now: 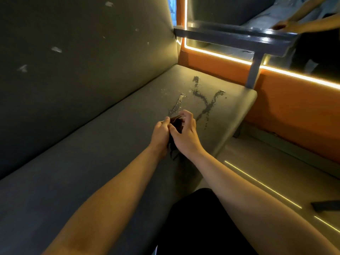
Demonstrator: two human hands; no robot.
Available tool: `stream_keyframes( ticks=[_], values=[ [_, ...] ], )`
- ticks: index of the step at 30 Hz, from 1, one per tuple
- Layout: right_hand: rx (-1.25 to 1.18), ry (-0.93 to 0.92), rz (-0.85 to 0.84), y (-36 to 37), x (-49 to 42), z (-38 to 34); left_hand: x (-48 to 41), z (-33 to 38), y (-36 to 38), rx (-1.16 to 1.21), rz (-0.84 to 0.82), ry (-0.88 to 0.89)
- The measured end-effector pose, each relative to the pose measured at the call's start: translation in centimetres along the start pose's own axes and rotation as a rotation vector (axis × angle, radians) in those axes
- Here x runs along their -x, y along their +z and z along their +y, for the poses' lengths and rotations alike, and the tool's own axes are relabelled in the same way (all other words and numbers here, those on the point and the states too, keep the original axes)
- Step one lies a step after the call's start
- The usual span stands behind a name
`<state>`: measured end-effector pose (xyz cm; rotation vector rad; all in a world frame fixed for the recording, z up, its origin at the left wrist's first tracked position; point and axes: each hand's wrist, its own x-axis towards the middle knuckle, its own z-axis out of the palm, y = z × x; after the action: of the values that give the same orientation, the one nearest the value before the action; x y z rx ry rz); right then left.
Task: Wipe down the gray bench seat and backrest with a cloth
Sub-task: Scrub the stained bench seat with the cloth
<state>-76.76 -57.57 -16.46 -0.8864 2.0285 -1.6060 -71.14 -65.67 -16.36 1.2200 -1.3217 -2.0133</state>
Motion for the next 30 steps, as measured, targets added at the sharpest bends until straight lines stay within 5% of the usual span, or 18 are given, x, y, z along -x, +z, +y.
stream_keyframes(
  ticks=[4, 10, 15, 22, 30],
  values=[
    [0.13, -0.079, -0.094, -1.8, 0.6, 0.9, 0.4, -0.5, 1.1, -0.107, -0.031, 0.079],
    [0.471, -0.067, 0.262, -5.2, -0.7, 3.8, -2.8, -1.7, -1.1, -0.876, 0.102, 0.505],
    [0.639, -0.194, -0.166, -2.4, -1.2, 4.5, -3.8, -4.3, -0.9, -1.391, 0.092, 0.492],
    [0.746, -0.339, -0.259, -3.1, -3.7, 6.0, -3.5, -4.7, -0.9, -1.474, 0.085, 0.495],
    [0.825, -0.009, 0.09, -5.5, -7.5, 6.6, -3.3, -4.9, -0.7, -1.431, 0.088, 0.486]
  ],
)
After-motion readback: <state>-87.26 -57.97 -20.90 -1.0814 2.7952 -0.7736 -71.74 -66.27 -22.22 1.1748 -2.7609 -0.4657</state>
